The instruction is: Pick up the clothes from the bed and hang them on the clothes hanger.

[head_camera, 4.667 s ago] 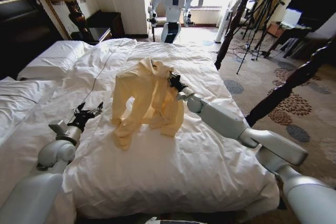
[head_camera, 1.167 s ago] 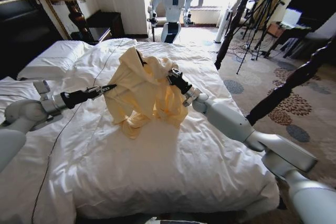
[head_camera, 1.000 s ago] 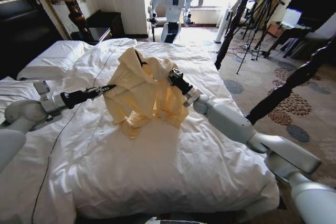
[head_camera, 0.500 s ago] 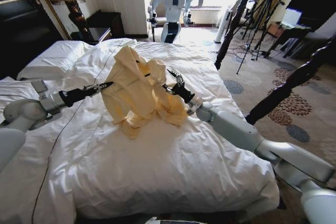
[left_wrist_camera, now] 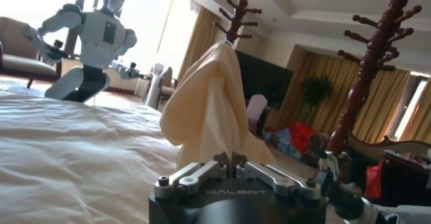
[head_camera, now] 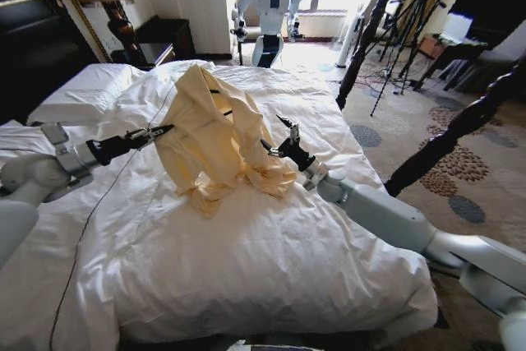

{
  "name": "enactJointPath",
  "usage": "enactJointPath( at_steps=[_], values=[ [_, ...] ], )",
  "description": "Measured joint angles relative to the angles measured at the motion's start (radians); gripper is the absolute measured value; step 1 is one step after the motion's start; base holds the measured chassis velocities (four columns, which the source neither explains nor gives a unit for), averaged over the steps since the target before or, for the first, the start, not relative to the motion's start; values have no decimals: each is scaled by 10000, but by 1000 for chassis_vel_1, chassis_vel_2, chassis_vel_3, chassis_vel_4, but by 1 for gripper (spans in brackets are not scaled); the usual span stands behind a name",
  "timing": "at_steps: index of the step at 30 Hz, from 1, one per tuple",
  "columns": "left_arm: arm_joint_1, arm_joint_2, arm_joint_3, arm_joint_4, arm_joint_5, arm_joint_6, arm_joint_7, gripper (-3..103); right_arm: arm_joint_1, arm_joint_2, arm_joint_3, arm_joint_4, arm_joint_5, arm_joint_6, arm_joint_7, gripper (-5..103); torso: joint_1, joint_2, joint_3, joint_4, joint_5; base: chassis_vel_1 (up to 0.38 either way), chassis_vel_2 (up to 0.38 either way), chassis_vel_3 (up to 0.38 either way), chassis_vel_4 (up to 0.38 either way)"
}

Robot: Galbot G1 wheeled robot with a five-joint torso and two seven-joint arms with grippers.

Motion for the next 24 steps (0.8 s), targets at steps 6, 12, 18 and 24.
enactJointPath(
  at_steps=[6,12,18,24],
  values=[
    [-328,-141,8,52,83,-102,-124,2,-23,-684,-405,683,13,192,-76,100,3,-1,0,3,1,0,0,0,0],
    [-424,-91,-183,139,83,-180,16,2,-21,-967,-444,1304,2250,-999,-48,100,1,0,0,1,2,0,0,0,0],
    [-310,11,-407,-82,63,-207,134,2,601,-96,-398,1477,5979,-2393,414,100,2,0,1,1,0,0,0,0,0],
    [-166,84,-552,-370,54,-250,171,2,1187,1365,-299,1599,8637,-3274,935,100,2,0,2,9,-2,0,0,0,0]
  ],
)
